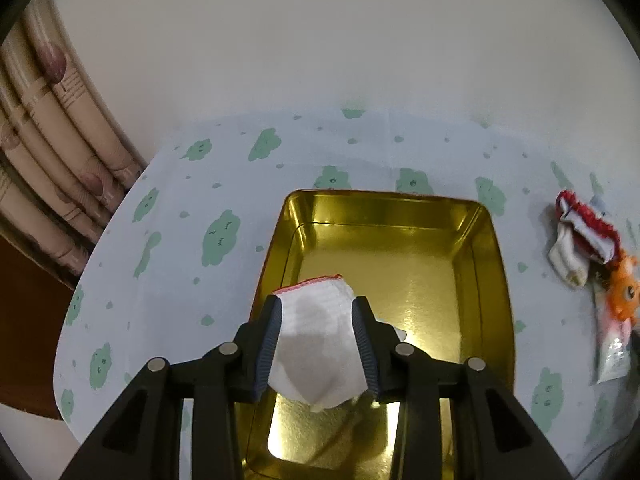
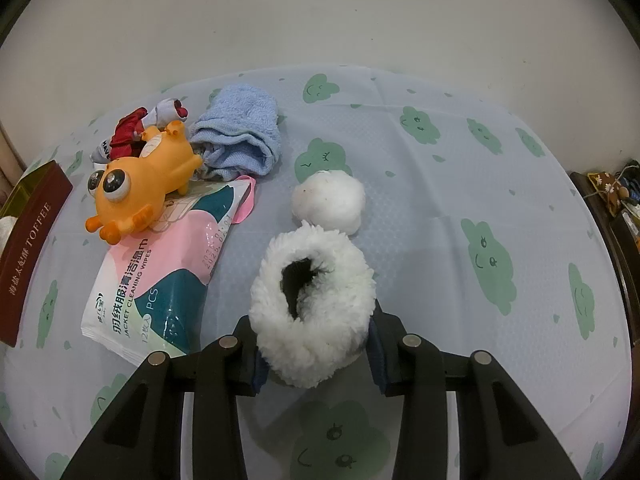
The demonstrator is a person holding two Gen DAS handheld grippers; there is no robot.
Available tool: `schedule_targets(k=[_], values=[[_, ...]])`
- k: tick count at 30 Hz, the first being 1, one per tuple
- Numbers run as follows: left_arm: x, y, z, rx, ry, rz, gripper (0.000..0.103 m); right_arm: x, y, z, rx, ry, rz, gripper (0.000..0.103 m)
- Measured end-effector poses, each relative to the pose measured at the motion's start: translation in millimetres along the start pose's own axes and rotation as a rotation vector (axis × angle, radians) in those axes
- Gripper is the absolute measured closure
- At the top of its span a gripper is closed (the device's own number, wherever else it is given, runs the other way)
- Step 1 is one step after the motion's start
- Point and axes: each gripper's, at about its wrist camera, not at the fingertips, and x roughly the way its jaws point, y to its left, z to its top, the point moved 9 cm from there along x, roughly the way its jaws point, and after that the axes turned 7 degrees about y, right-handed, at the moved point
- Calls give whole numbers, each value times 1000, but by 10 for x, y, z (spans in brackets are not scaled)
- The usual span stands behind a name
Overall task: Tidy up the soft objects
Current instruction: 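Carry the white sock into the gold tin and open the left tool while the right tool holds the slipper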
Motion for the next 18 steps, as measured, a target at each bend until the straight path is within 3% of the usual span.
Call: schedule_targets(k=[10,18], values=[[-309,180,-239,-15,-89,45,66,-17,8,6,7,-15,2,67],[-313,508,-485,-65,-128,94,66,-29,-11,5,11,-28,4,68]])
